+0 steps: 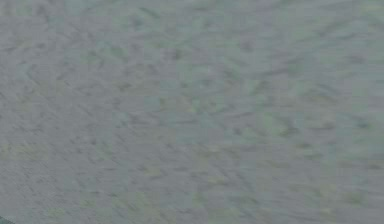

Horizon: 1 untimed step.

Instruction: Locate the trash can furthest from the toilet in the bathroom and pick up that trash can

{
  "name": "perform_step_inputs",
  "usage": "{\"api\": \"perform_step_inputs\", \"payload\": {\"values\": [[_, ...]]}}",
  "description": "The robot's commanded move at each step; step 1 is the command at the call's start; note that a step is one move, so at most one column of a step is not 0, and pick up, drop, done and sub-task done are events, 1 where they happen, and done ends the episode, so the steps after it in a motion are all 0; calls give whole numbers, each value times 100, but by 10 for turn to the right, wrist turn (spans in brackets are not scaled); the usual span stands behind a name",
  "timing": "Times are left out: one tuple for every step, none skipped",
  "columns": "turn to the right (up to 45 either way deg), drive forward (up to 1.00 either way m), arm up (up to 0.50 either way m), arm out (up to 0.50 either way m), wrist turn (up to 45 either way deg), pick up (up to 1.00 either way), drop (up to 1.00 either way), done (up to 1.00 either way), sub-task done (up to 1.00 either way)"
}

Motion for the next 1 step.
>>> {"api": "perform_step_inputs", "payload": {"values": [[0,0,0,0,0,0,0,100,0]]}}
